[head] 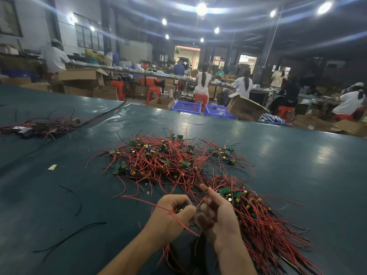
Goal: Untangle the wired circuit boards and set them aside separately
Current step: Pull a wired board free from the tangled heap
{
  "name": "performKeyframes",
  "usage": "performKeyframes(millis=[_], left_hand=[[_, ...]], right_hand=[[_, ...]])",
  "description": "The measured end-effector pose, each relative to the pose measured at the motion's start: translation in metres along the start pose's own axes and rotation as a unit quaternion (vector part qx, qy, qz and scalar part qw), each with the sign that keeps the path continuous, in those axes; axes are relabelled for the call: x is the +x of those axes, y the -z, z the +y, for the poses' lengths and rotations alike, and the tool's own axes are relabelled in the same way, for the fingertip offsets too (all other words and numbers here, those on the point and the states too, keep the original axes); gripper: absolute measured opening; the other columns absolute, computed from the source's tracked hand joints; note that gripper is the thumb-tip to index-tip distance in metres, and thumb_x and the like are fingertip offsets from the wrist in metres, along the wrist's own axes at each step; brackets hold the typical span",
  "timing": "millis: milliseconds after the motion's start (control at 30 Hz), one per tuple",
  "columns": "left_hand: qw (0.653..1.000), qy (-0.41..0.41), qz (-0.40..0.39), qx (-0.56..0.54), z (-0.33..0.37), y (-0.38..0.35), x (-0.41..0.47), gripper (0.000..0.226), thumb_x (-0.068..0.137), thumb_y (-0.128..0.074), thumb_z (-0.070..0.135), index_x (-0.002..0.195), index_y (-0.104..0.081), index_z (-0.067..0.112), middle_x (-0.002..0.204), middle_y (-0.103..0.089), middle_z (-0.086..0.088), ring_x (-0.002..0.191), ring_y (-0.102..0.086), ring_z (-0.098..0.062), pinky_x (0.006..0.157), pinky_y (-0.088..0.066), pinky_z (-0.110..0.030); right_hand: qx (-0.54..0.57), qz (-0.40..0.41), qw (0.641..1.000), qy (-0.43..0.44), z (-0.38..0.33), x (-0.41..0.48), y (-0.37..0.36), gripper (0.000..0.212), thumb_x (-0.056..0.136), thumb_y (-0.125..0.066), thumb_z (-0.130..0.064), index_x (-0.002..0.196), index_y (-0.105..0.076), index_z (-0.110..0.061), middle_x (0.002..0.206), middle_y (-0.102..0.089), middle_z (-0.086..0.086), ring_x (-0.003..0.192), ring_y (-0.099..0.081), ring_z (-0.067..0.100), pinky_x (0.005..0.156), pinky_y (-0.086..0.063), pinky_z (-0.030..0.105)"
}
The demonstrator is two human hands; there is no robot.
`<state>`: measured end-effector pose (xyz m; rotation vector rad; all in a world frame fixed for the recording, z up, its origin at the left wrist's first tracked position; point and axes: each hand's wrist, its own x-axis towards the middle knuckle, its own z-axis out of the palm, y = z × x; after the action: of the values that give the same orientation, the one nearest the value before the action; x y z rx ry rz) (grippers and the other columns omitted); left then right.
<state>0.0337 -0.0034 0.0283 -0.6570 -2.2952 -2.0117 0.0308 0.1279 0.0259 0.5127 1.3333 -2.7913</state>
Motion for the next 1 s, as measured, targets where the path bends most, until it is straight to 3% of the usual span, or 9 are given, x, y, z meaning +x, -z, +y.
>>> performKeyframes(millis=[167,300,367,533,667,767,900,967,1000], left_hand=[[0.999,-0.001,0.007,-0.031,0.005,0.006,0.001,0.024,0.074,-0.055,0.019,0.050,-0.057,0.021,0.057,-0.048,-0.016,0.050,-0.043,-0.020,0.052,-0.035,-0.032],[0.999,-0.011,-0.002,-0.039,0.007,0.007,0.001,0.020,0.067,-0.057,0.033,0.049,-0.058,0.022,0.055,-0.051,-0.014,0.049,-0.045,-0.019,0.051,-0.036,-0.031],[0.999,-0.015,-0.010,-0.043,0.005,0.006,0.001,0.021,0.065,-0.056,0.037,0.049,-0.058,0.022,0.054,-0.052,-0.013,0.048,-0.046,-0.019,0.050,-0.037,-0.029],[0.997,-0.018,-0.062,-0.031,0.002,0.003,-0.001,0.018,0.067,-0.056,0.033,0.051,-0.059,0.024,0.052,-0.055,-0.008,0.045,-0.049,-0.013,0.048,-0.041,-0.022],[0.995,-0.002,-0.091,-0.039,0.002,0.004,-0.002,0.017,0.066,-0.056,0.032,0.052,-0.060,0.023,0.054,-0.055,-0.009,0.047,-0.049,-0.014,0.049,-0.042,-0.023],[0.996,0.012,-0.072,-0.051,0.005,0.003,-0.002,0.017,0.063,-0.058,0.034,0.050,-0.060,0.022,0.055,-0.055,-0.011,0.049,-0.050,-0.017,0.050,-0.042,-0.025],[0.996,0.028,-0.008,-0.084,0.004,0.005,0.002,0.028,0.079,-0.061,0.012,0.052,-0.060,0.016,0.049,-0.054,-0.005,0.045,-0.048,-0.012,0.048,-0.040,-0.020],[0.997,0.027,0.023,-0.075,0.001,0.007,0.004,0.041,0.089,-0.055,-0.002,0.052,-0.060,0.016,0.048,-0.053,-0.001,0.046,-0.046,-0.012,0.046,-0.038,-0.019],[0.996,0.027,0.033,-0.073,0.000,0.009,0.004,0.045,0.090,-0.052,-0.006,0.051,-0.061,0.016,0.048,-0.053,0.001,0.046,-0.046,-0.011,0.046,-0.037,-0.018]], right_hand=[[-0.089,-0.019,0.995,0.041,0.000,-0.001,0.000,0.020,0.088,-0.063,-0.033,0.095,-0.080,-0.025,0.060,-0.057,-0.006,0.052,-0.046,0.006,0.045,-0.038,0.021],[-0.064,0.005,0.997,0.047,0.000,-0.003,-0.005,0.023,0.084,-0.066,-0.022,0.104,-0.077,-0.017,0.073,-0.069,-0.002,0.061,-0.049,0.011,0.050,-0.042,0.024],[-0.024,0.011,0.999,0.041,0.000,-0.005,-0.007,0.021,0.091,-0.061,-0.013,0.109,-0.072,-0.017,0.069,-0.068,0.002,0.054,-0.043,0.011,0.046,-0.037,0.024],[0.042,-0.002,0.999,0.019,-0.001,-0.007,-0.008,0.021,0.101,-0.049,-0.017,0.114,-0.065,-0.013,0.053,-0.048,-0.004,0.034,-0.030,0.005,0.032,-0.029,0.017],[0.066,-0.021,0.998,-0.011,-0.003,-0.011,-0.008,0.022,0.099,-0.050,-0.016,0.114,-0.065,-0.009,0.049,-0.039,-0.004,0.029,-0.025,0.005,0.028,-0.025,0.017],[0.037,-0.002,0.999,-0.007,-0.003,-0.009,-0.008,0.021,0.098,-0.053,-0.018,0.112,-0.067,-0.010,0.051,-0.045,-0.003,0.031,-0.025,0.005,0.030,-0.026,0.018],[-0.119,0.032,0.991,0.060,0.005,-0.009,-0.011,0.023,0.092,-0.065,-0.030,0.090,-0.078,-0.012,0.065,-0.067,0.000,0.048,-0.052,0.013,0.048,-0.046,0.025],[-0.158,0.007,0.984,0.087,0.013,-0.012,-0.018,0.021,0.089,-0.069,-0.024,0.077,-0.080,-0.010,0.072,-0.072,0.007,0.061,-0.064,0.018,0.061,-0.054,0.030],[-0.170,-0.013,0.981,0.092,0.016,-0.015,-0.022,0.020,0.089,-0.069,-0.020,0.076,-0.080,-0.011,0.070,-0.072,0.007,0.059,-0.065,0.015,0.058,-0.054,0.026]])
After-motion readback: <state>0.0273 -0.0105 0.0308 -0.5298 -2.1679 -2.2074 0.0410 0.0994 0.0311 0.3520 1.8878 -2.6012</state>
